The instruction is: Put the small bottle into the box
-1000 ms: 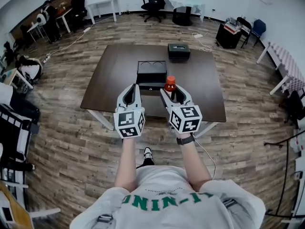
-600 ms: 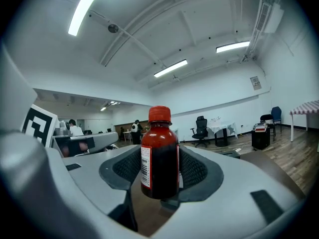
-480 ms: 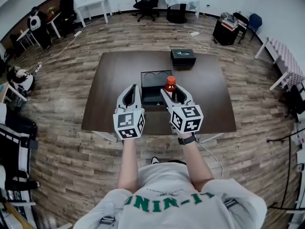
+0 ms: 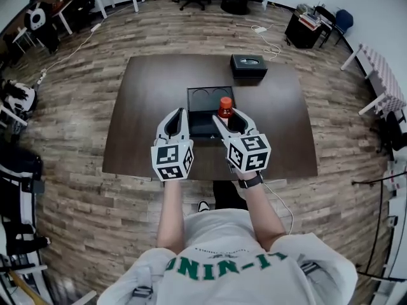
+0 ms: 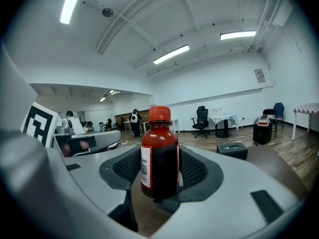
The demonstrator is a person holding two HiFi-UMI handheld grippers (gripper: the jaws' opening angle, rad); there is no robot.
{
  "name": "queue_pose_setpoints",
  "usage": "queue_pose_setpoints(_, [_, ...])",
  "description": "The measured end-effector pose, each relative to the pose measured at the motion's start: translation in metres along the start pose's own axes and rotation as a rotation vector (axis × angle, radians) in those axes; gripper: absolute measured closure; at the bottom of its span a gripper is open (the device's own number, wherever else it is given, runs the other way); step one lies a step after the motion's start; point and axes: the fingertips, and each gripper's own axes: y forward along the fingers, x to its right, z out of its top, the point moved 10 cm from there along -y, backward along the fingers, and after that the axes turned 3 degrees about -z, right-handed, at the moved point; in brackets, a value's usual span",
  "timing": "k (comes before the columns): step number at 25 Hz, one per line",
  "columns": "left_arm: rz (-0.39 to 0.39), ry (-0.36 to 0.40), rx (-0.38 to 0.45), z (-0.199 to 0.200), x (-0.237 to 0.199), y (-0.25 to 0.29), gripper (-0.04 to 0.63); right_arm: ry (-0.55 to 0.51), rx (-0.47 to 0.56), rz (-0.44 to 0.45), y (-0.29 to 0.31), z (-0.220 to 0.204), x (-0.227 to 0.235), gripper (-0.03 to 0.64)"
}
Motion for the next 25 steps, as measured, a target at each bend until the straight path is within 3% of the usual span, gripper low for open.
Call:
queue_pose_setpoints(12, [-0.012,-0.03,-0.062,-0.029,-0.036,0.099,0.588,-0.039,-0.191,0.119,0.109,-0.021,0.049,0.382])
queue_pose_setpoints(25, [0.071,-0.067,-0.158,-0.08,-0.072,0.152,0.589,-0.266,-0.447,0.287,0.189,-0.069,0.078,0.382])
